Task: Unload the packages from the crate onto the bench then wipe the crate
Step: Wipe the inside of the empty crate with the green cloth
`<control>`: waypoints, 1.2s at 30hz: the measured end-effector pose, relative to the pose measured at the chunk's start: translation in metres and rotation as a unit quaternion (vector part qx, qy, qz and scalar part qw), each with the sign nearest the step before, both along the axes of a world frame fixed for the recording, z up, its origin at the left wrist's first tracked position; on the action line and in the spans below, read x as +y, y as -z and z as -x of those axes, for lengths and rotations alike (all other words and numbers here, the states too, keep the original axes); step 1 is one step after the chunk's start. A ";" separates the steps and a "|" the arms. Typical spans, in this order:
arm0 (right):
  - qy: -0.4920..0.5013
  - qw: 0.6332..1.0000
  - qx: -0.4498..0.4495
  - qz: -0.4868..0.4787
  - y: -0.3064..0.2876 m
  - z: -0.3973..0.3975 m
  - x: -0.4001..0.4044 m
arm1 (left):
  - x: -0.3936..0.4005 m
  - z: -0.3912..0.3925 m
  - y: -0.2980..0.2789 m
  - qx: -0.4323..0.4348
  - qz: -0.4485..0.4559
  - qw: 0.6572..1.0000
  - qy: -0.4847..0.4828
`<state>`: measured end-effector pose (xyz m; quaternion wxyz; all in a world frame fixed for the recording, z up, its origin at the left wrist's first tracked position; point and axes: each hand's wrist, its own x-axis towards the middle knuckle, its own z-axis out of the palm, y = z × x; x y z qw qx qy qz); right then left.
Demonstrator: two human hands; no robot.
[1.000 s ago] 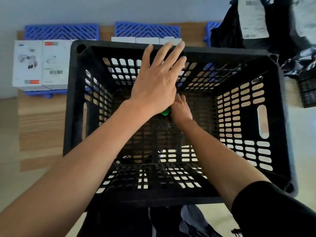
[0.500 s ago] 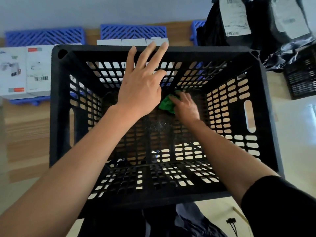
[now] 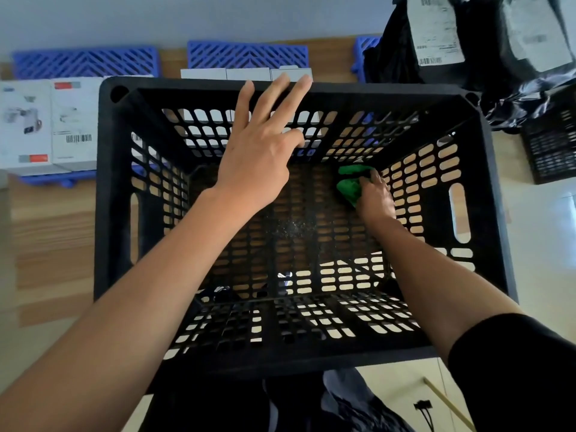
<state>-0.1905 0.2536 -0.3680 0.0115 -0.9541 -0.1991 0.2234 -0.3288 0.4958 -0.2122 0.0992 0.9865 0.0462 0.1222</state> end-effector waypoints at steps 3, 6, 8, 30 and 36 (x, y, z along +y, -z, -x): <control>0.018 1.000 0.022 -0.007 -0.005 0.005 0.003 | 0.000 0.000 -0.002 0.010 -0.002 1.000 0.001; -0.010 0.999 0.030 0.012 -0.008 0.013 -0.003 | 0.000 0.000 -0.002 0.017 -0.015 1.000 -0.005; -0.046 0.998 0.039 0.020 -0.007 0.020 -0.003 | 0.000 0.000 -0.003 0.025 -0.023 0.999 -0.008; -0.420 0.905 0.069 0.001 -0.012 0.045 0.007 | 0.001 0.178 -0.018 0.022 -0.012 0.998 -0.065; -0.463 0.884 0.062 0.001 -0.007 0.075 0.028 | 0.009 0.181 -0.020 0.145 -0.075 0.973 -0.160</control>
